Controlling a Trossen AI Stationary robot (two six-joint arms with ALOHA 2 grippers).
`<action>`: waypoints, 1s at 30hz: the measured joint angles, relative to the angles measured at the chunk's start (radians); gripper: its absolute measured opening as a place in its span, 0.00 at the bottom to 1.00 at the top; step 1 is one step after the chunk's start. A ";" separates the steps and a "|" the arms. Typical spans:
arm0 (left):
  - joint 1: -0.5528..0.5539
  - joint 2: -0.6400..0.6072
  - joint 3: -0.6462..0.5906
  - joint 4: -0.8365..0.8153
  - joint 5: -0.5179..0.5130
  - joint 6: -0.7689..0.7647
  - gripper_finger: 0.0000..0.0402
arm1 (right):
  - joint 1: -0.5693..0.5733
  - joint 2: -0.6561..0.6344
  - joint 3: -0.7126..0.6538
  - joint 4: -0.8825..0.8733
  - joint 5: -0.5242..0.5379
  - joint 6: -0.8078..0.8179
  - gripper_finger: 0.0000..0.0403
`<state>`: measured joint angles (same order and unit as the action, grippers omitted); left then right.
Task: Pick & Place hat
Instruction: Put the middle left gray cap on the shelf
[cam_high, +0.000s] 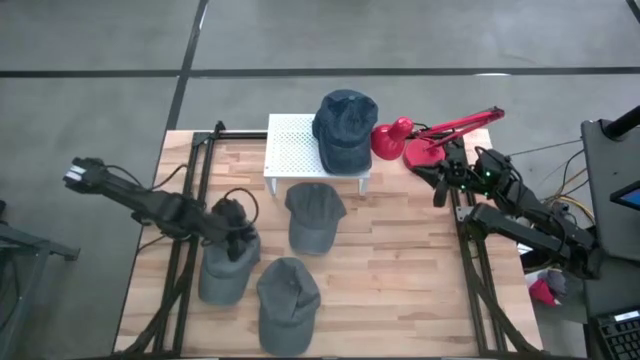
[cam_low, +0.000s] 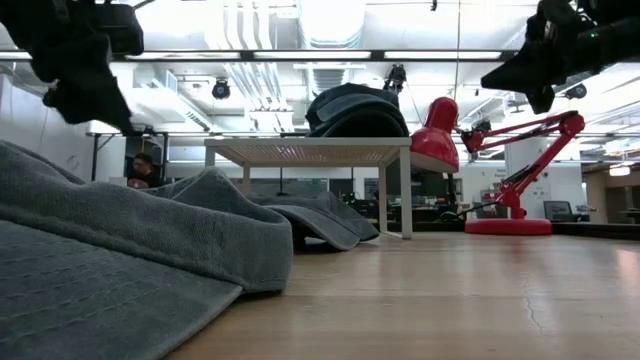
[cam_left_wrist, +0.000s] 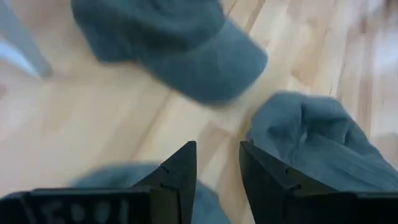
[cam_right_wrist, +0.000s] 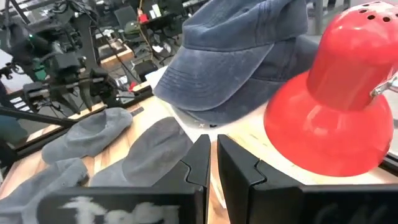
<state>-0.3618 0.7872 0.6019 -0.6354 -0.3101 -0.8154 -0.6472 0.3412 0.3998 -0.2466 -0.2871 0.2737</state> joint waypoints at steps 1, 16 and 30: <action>0.000 0.020 0.012 -0.012 0.018 -0.030 0.30 | 0.000 -0.011 -0.008 0.005 0.000 0.000 0.07; -0.001 0.190 0.151 -0.391 0.172 -0.406 0.30 | 0.000 -0.150 -0.173 0.174 0.002 0.067 0.07; -0.037 0.177 0.180 -0.539 0.320 -0.626 0.30 | 0.000 -0.215 -0.272 0.310 0.002 0.066 0.07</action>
<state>-0.3988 0.9646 0.7818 -1.1744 0.0097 -1.4410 -0.6476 0.1261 0.1280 0.0635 -0.2848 0.3398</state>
